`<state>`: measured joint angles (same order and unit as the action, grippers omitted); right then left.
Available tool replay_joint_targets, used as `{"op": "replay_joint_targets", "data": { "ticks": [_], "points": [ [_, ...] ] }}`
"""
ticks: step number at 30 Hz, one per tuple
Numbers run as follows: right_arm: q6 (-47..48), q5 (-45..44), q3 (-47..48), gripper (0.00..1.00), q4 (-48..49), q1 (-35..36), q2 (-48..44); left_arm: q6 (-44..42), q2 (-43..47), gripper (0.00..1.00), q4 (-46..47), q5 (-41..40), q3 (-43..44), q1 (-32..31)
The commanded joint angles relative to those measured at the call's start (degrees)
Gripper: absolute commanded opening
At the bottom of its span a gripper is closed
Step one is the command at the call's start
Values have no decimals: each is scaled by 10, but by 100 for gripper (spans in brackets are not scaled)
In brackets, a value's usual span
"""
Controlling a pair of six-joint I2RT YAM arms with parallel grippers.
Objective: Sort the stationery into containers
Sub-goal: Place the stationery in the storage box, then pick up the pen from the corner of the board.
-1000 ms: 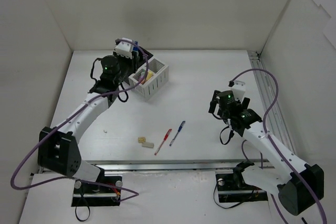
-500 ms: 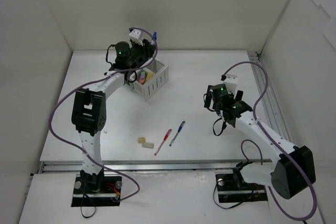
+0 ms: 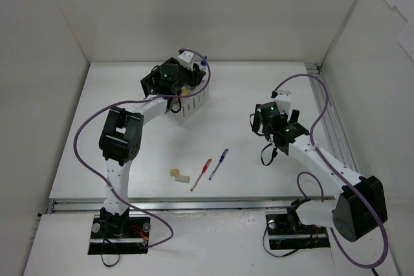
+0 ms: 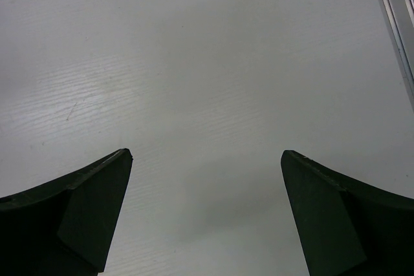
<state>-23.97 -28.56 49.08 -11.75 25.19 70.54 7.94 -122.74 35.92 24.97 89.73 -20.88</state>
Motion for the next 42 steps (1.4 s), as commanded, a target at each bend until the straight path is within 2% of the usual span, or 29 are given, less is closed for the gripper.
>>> {"op": "replay_joint_targets", "data": {
  "ticks": [1,5,8,9,11,12,13,14,16,17,18,20,23,25,27,28,33,37,42],
  "points": [
    [2,-18,28,98,22,-1,9,-10,56,7,59,-33,-17,3],
    [-1,-14,25,98,22,0,3,-1,65,11,64,-34,-39,3],
    [-4,-10,21,98,22,-1,-8,3,78,30,78,-36,-56,3],
    [-2,-7,19,98,22,-1,-12,2,82,41,78,-36,-58,-2],
    [1,7,19,98,23,0,-15,1,95,48,76,-27,-60,-2],
    [4,15,21,98,23,0,-17,-1,100,59,74,-25,-60,-2],
    [6,31,22,98,23,0,-17,-2,107,65,73,-15,-61,-2],
    [6,38,24,98,25,1,-16,-3,119,71,70,-12,-63,-2],
    [2,48,25,98,26,12,-15,-9,135,75,65,0,-68,-2],
    [1,48,27,98,26,17,-14,-12,153,83,64,1,-75,-2],
    [1,48,29,98,27,24,-12,-15,164,84,62,3,-80,-2],
    [-7,59,32,98,29,41,-6,-20,202,100,59,3,-102,-7],
    [-46,89,38,98,33,59,16,-24,266,100,39,3,-132,-7],
    [-101,119,39,98,33,69,42,-32,328,100,-32,-7,-155,-13],
    [-135,133,41,98,33,77,64,-32,374,100,-88,-46,-172,-19],
    [-163,137,41,98,33,86,74,-34,424,100,-117,-60,-182,-24],
    [-191,168,71,95,33,111,158,-3,571,100,-251,-145,-299,-45],
    [-205,215,95,88,32,128,208,55,695,100,-255,-193,-438,-50],
    [-227,276,101,78,12,132,245,120,760,100,-286,-214,-506,-50]
  ]
}}
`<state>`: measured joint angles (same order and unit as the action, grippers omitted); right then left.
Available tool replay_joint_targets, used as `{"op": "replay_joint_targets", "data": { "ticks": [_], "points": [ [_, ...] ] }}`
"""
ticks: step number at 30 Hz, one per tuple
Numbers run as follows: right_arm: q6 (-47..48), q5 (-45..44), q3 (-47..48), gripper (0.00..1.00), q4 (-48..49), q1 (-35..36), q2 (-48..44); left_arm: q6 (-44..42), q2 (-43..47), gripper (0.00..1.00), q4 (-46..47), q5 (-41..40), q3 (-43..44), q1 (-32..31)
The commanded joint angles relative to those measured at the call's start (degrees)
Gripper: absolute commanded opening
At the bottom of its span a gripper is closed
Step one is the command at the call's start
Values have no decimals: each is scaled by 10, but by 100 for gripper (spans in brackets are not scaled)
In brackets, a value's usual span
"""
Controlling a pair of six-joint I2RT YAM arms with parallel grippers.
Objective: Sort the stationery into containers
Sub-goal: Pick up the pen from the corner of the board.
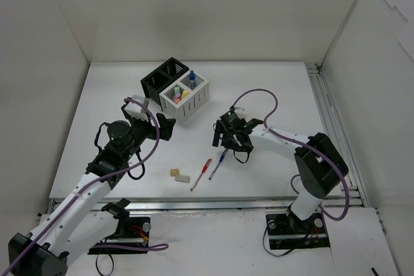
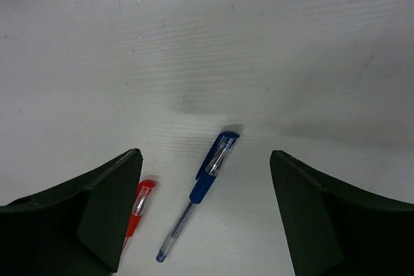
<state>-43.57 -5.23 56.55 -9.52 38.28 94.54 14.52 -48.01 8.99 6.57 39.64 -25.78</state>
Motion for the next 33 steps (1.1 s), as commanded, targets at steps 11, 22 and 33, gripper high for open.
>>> {"op": "replay_joint_targets", "data": {
  "ticks": [11,22,33],
  "points": [
    [-79,98,26,44,-43,9,71,80,56,100,-68,-84,-37,-1],
    [-101,2,31,0,-53,7,45,50,45,100,-55,-18,-17,-7],
    [14,-90,35,0,13,37,-149,-1,-76,100,86,320,-1,-7]
  ]
}}
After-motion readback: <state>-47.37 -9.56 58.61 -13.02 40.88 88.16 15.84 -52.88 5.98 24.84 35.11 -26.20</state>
